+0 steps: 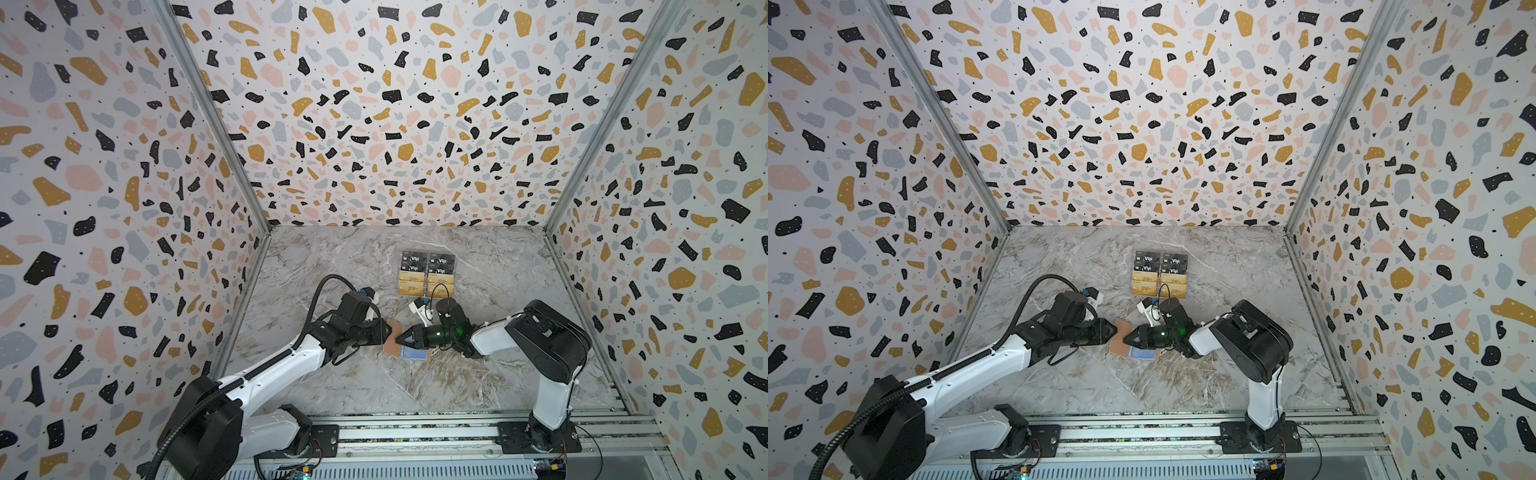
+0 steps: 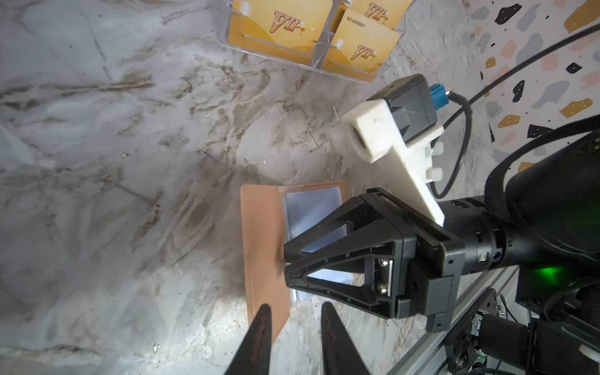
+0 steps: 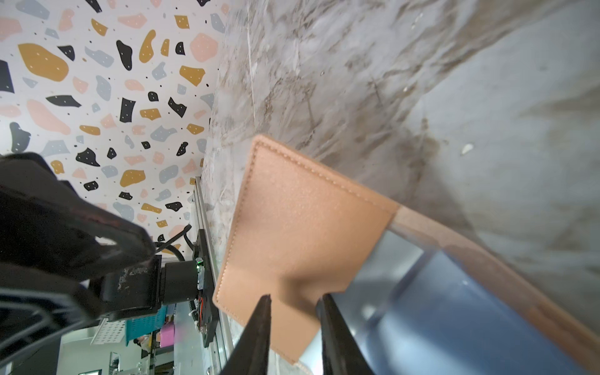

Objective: Insert credit cards into a card holder
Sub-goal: Open the card holder at the center of the table, then flip over the card slot on the card holder.

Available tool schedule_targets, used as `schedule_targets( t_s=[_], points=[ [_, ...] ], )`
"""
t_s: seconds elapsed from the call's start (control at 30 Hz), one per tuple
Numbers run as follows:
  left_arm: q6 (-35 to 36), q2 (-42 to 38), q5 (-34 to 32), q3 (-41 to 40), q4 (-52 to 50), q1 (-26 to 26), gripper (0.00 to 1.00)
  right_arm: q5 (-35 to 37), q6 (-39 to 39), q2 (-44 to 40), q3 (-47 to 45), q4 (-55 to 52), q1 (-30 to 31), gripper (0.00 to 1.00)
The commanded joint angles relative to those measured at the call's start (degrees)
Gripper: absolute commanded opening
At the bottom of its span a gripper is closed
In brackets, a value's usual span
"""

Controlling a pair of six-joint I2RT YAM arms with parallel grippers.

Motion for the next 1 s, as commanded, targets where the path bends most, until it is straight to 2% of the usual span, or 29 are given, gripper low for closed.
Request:
schedule_targets(
  t_s=[0.0, 0.17, 0.33, 0.5, 0.63, 0.73, 0.97],
  points=[
    [-1.0, 1.1, 0.1, -1.5, 3.0, 0.0, 0.28, 1.7, 0.2, -0.6, 1.0, -2.0, -0.1, 0.28],
    [0.0, 3.4, 0.1, -0.9, 3.8, 0.0, 0.25, 3.3, -2.5, -1.3, 1.4, -7.0, 0.0, 0.29],
    [-0.1, 7.2, 1.5, -2.5, 7.5, 0.0, 0.22, 2.5, -3.0, -1.3, 1.6, -7.6, -0.1, 0.29],
    [1.3, 11.1, -0.1, -4.4, 9.0, 0.0, 0.13, 3.4, -4.5, -5.7, 2.6, -11.2, -0.1, 0.30],
    [1.7, 11.5, -0.8, -5.3, 9.7, 0.0, 0.13, 5.1, -5.6, -9.1, 3.6, -16.3, -0.1, 0.30],
    [2.1, 11.5, -1.1, -5.7, 9.9, 0.0, 0.13, 6.8, -6.5, -11.2, 3.6, -20.9, -0.2, 0.31],
    [2.4, 11.4, -1.3, -7.8, 10.9, -0.1, 0.15, 11.4, -7.3, -15.2, 2.0, -28.9, -0.8, 0.44]
  ],
)
